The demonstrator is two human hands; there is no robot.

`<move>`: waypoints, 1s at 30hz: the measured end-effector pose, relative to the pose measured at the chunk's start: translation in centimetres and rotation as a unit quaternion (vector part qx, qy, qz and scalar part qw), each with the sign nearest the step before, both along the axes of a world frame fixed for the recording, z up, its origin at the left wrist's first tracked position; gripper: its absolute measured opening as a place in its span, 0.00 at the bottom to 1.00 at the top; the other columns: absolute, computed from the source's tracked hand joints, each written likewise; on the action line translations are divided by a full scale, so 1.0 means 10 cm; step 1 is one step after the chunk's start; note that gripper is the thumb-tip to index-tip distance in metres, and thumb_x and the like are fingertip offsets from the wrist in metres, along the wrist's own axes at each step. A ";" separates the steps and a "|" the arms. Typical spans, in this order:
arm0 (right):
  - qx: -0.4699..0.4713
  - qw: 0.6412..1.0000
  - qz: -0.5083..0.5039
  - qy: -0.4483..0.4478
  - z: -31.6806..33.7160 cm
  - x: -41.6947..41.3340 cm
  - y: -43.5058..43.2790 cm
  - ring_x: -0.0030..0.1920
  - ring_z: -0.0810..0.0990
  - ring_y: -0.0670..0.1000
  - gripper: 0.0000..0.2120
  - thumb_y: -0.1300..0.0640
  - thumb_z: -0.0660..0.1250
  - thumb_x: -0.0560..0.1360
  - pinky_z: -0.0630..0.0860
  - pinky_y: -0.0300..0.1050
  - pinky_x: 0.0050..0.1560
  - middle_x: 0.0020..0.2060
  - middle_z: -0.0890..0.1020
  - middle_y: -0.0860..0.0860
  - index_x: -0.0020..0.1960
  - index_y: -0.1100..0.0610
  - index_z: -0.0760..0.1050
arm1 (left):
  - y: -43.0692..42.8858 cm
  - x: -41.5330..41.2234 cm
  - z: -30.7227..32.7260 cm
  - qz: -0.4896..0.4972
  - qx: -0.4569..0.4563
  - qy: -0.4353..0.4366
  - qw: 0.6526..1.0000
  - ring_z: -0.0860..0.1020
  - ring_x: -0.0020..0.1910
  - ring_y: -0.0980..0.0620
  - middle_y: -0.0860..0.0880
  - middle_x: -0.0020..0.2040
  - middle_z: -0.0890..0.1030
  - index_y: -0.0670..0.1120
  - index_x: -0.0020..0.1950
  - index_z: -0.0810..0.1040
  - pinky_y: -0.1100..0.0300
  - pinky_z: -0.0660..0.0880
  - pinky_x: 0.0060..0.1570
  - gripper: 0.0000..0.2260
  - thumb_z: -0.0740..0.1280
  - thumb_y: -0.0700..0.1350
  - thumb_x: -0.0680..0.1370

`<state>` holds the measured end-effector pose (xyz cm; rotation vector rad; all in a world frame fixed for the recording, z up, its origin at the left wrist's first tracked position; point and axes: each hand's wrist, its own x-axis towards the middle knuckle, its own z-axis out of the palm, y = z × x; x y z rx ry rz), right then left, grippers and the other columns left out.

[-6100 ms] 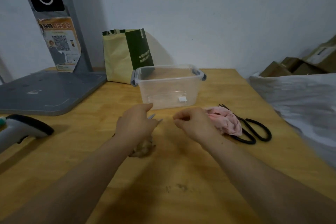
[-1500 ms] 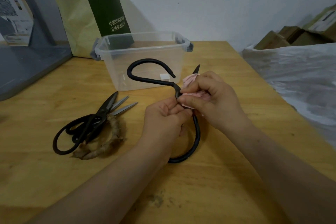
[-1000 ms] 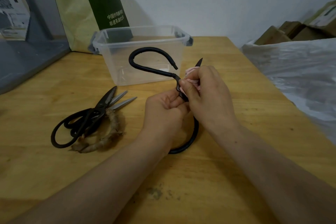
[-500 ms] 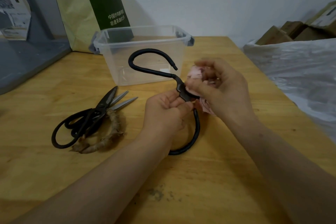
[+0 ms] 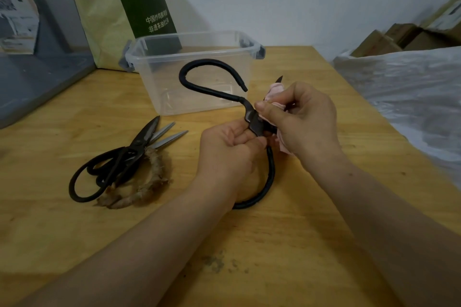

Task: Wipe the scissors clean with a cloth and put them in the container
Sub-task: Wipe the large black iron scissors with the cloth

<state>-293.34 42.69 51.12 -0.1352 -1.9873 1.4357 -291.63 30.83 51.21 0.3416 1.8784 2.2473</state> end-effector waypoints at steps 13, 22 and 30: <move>-0.079 0.986 0.133 -0.068 0.12 0.19 0.03 0.42 0.84 0.56 0.04 0.63 0.72 0.71 0.81 0.59 0.43 0.39 0.85 0.56 0.45 0.56 0.82 | -0.06 -0.02 0.01 0.022 0.003 -0.031 0.999 0.82 0.44 0.50 0.49 0.44 0.86 0.45 0.52 0.81 0.68 0.65 0.23 0.11 0.66 0.32 0.75; 0.003 0.998 0.058 -0.032 0.03 0.04 -0.04 0.40 0.82 0.46 0.11 0.60 0.72 0.72 0.79 0.41 0.36 0.37 0.81 0.46 0.36 0.48 0.74 | -0.03 0.00 0.00 0.002 0.007 -0.006 1.000 0.83 0.47 0.52 0.50 0.45 0.85 0.49 0.47 0.80 0.73 0.67 0.24 0.14 0.65 0.30 0.75; -0.002 0.995 0.049 -0.089 0.08 0.15 0.26 0.36 0.83 0.44 0.07 0.63 0.73 0.71 0.80 0.40 0.36 0.35 0.83 0.49 0.39 0.55 0.76 | -0.06 -0.01 0.02 -0.001 -0.011 -0.025 1.000 0.82 0.44 0.52 0.47 0.41 0.85 0.45 0.47 0.81 0.67 0.63 0.23 0.10 0.65 0.31 0.75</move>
